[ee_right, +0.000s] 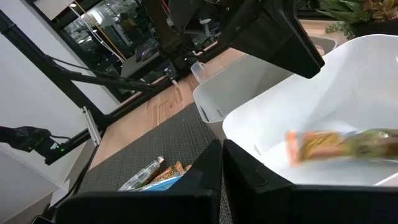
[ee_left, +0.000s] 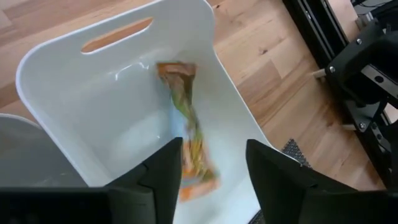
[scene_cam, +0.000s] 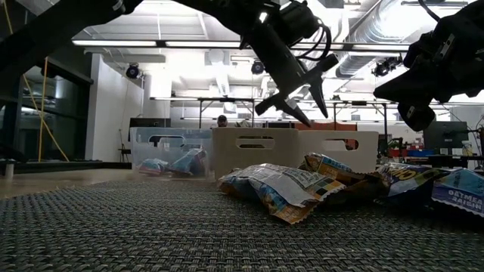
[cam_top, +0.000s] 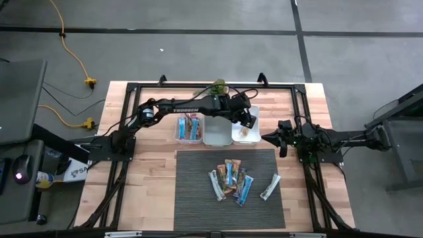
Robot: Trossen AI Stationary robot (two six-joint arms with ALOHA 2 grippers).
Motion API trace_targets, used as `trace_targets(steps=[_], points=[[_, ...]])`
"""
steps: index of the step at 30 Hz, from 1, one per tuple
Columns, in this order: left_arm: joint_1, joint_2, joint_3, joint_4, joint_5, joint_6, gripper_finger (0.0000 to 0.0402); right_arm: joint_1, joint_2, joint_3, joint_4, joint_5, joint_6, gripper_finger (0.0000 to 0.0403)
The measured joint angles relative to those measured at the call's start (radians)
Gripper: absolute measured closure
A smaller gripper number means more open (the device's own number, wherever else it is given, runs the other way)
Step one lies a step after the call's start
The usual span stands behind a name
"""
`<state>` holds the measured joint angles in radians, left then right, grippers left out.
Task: Pick and place Granola Bars by type
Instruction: Put the yellow granola bar into the white bin
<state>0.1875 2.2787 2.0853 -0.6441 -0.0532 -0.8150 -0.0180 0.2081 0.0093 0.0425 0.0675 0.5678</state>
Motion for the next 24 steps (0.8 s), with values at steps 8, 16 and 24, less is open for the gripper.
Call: trace_targets(steps=[8, 16, 24], points=[[0.002, -0.005, 0.009, -0.024, -0.008, 0.0, 0.0213, 0.0, 0.0, 0.0, 0.0, 0.0, 0.0, 0.0402], [-0.031, -0.013, 0.27, -0.312, -0.126, 0.027, 0.0213, 0.0, 0.0, 0.0, 0.0, 0.0, 0.0, 0.0402], [-0.174, -0.151, 0.237, -0.575, -0.304, -0.271, 0.0213, 0.0, 0.001, 0.0, 0.0, 0.0, 0.0, 0.0402]])
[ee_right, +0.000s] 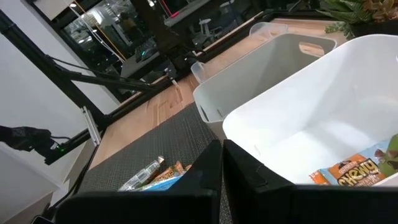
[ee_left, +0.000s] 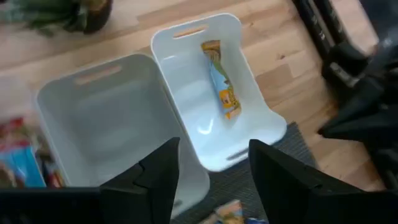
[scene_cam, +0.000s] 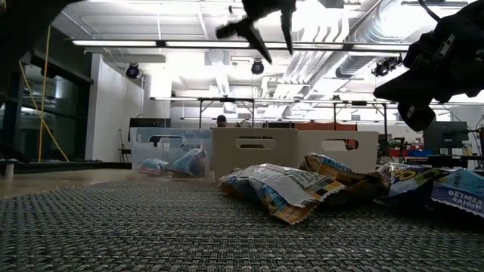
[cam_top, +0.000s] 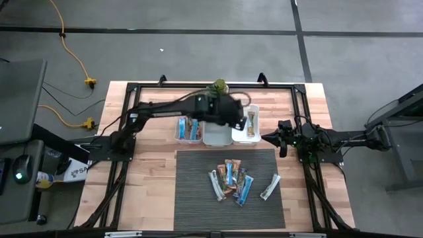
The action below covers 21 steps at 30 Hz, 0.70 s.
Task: Pick and place Granola Bars by type
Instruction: Put the yellow granola bar into the white bin
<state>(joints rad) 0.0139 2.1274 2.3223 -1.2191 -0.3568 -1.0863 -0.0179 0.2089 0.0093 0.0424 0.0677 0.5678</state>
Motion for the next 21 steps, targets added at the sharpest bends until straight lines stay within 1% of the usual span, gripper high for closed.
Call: trace_targets(steps=[2, 6, 12, 15, 21], points=[[-0.053, -0.007, 0.001, -0.065, -0.044, -0.097, 0.0213, 0.0, 0.0, 0.0, 0.001, 0.0, 0.0, 0.0402], [-0.163, -0.005, 0.0, -0.153, -0.076, -0.283, 0.0213, 0.0, 0.001, 0.0, 0.0, 0.0, 0.0, 0.0402], [-0.282, 0.053, -0.002, -0.148, -0.083, -0.59, 0.0213, 0.0, -0.001, 0.0, 0.001, 0.0, 0.0, 0.0402], [-0.316, 0.078, -0.001, -0.145, -0.044, -0.699, 0.0213, 0.0, -0.001, 0.0, 0.001, 0.0, 0.0, 0.0402], [-0.331, 0.174, -0.003, -0.14, 0.09, -0.76, 0.0213, 0.0, -0.001, 0.0, 0.0, 0.0, 0.0, 0.0402]])
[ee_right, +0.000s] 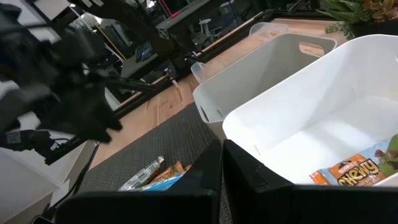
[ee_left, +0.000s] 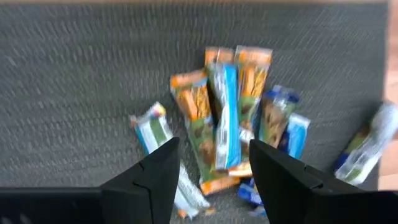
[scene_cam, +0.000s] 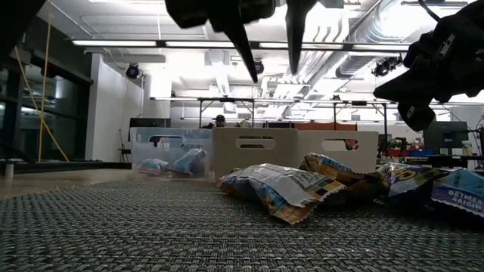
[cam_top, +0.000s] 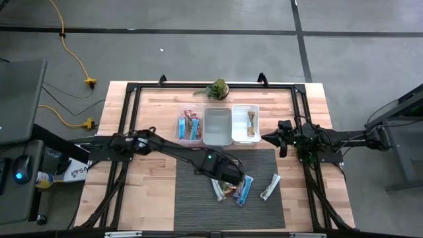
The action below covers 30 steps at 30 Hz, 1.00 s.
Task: Pick and place Granola Bars by type
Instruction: Put the yellow granola bar into the white bin
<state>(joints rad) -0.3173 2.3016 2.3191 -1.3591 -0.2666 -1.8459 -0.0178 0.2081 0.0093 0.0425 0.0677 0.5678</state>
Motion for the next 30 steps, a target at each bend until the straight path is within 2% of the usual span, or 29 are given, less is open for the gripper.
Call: trace_targets(steps=[5, 10, 20, 30], points=[[-0.002, 0.064, 0.002, 0.005, 0.121, 0.0, 0.0213, 0.0, 0.0, 0.0, 0.0, 0.0, 0.0, 0.0402], [-0.017, 0.104, 0.002, -0.006, 0.176, -0.042, 0.0213, 0.0, 0.0, 0.0, 0.0, 0.0, 0.0, 0.0402], [-0.03, 0.125, -0.001, -0.055, 0.157, -0.178, 0.0213, 0.0, 0.0, 0.0, 0.0, -0.001, 0.0, 0.0402], [-0.016, 0.119, -0.128, 0.046, 0.184, -0.232, 0.0213, 0.0, 0.0, 0.0, 0.0, 0.0, 0.0, 0.0402]])
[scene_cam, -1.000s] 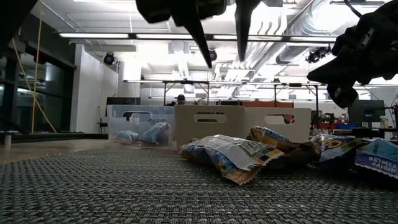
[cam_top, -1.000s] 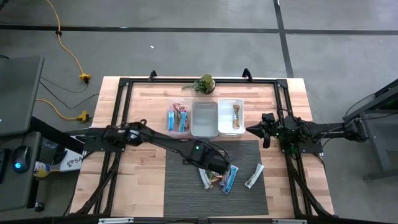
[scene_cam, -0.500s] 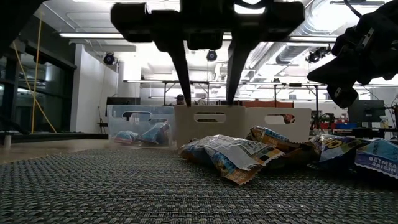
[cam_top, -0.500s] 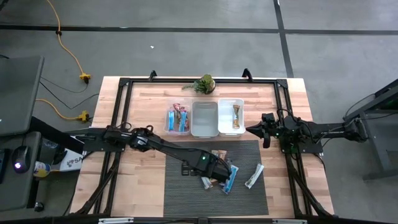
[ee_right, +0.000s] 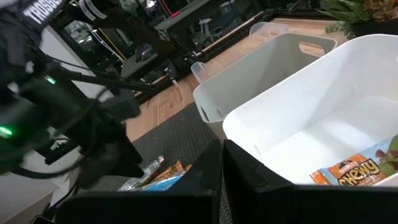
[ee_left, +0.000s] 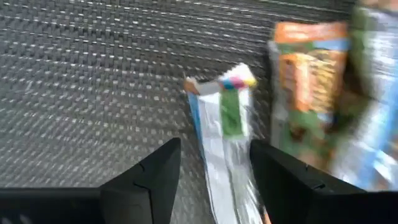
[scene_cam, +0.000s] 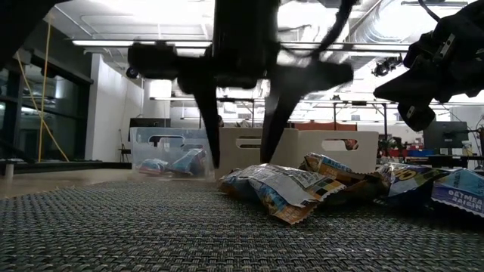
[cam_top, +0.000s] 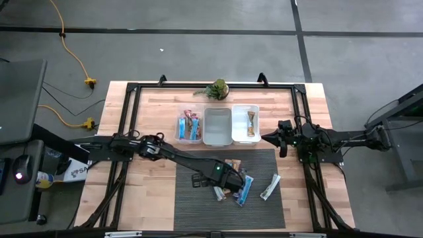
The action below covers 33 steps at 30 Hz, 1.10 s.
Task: Pick and place Granola Bars by type
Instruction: Put the yellow granola bar into the white bin
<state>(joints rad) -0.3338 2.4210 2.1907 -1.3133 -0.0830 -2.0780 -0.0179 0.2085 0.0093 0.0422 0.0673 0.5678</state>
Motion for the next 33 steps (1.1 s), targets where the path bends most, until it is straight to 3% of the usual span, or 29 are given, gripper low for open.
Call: trace_targets(steps=[11, 21, 33], points=[[0.007, -0.002, -0.103, 0.17, 0.02, -0.013, 0.0213, 0.0, 0.0, 0.0, 0.0, 0.0, 0.0, 0.0402], [0.007, -0.003, -0.111, 0.181, 0.037, 0.005, 0.0216, 0.0, 0.0, 0.0, 0.0, 0.0, 0.0, 0.0402], [0.006, -0.001, -0.112, 0.186, 0.05, 0.031, 0.0305, 0.0, 0.0, 0.0, 0.0, 0.0, 0.0, 0.0402]])
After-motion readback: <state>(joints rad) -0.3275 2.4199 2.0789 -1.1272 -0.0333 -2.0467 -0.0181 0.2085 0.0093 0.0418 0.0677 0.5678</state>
